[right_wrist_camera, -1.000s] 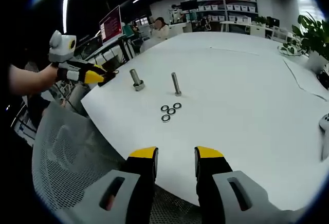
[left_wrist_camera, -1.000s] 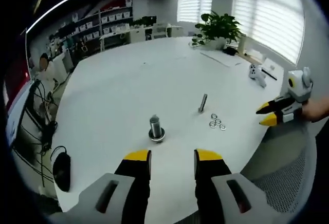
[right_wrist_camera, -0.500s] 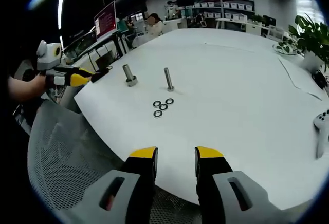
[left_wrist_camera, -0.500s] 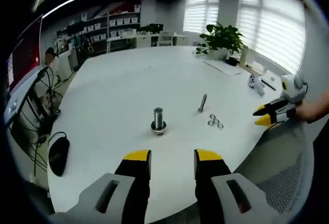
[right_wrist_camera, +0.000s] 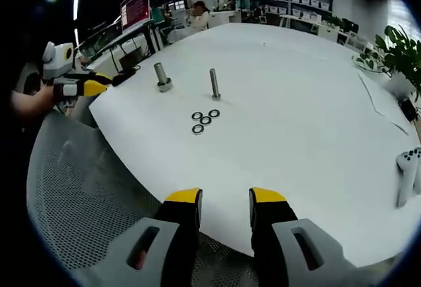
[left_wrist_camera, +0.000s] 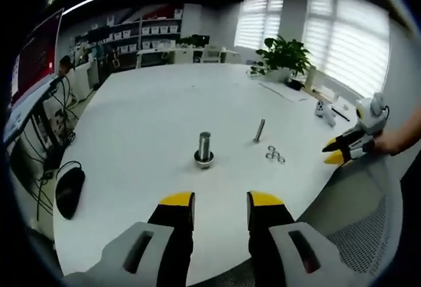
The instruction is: Place the washer onto the threaded stud by aligning its center hole with the stud, sliding it down to the base, and recovering from edge contact or off-axis alignment until the washer reaches the visible bottom stop.
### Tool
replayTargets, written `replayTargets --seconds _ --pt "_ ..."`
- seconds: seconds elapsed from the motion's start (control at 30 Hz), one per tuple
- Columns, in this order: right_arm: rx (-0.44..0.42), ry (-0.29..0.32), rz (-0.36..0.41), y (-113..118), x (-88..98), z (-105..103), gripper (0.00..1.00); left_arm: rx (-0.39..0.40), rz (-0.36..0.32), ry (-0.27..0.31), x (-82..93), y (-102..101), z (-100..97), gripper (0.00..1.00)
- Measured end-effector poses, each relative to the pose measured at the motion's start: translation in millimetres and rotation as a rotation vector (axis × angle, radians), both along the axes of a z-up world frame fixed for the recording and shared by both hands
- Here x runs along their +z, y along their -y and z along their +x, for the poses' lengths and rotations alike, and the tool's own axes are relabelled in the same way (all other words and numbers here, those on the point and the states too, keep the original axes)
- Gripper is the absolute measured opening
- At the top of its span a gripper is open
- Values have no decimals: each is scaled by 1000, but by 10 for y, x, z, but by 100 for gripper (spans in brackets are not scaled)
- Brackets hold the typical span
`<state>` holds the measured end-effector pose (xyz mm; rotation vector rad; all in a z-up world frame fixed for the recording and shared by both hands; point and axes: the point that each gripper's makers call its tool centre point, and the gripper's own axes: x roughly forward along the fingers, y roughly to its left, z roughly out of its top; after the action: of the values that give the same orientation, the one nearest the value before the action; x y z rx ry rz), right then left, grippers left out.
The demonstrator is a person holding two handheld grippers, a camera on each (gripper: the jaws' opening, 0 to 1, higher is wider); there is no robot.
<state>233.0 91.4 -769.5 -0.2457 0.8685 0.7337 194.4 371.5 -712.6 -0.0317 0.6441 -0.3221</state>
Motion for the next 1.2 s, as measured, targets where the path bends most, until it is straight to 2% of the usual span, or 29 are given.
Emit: replayTargets --seconds 0.43,0.53,0.63,0.73,0.87,0.97,1.2 --pt "-7 1 -25 39 -19 4 31 -44 -21 11 -67 128 14 29" --pt "0 -6 -40 41 -36 -9 31 -41 -28 -10 -118 123 -2 29" --pt "4 -9 -50 51 -60 -12 31 -41 -37 2 -103 125 -2 28" --pt "4 -10 -54 52 -56 -17 31 -64 -24 -23 -166 164 -20 28" --pt "3 -8 -55 51 -53 -16 31 -97 -17 -4 -139 217 -37 28" --pt "2 -10 -64 62 -66 -22 31 -112 -10 -21 -179 236 -58 28" --pt "8 -10 -73 68 -74 -20 31 -81 -38 -28 -187 186 -40 28"
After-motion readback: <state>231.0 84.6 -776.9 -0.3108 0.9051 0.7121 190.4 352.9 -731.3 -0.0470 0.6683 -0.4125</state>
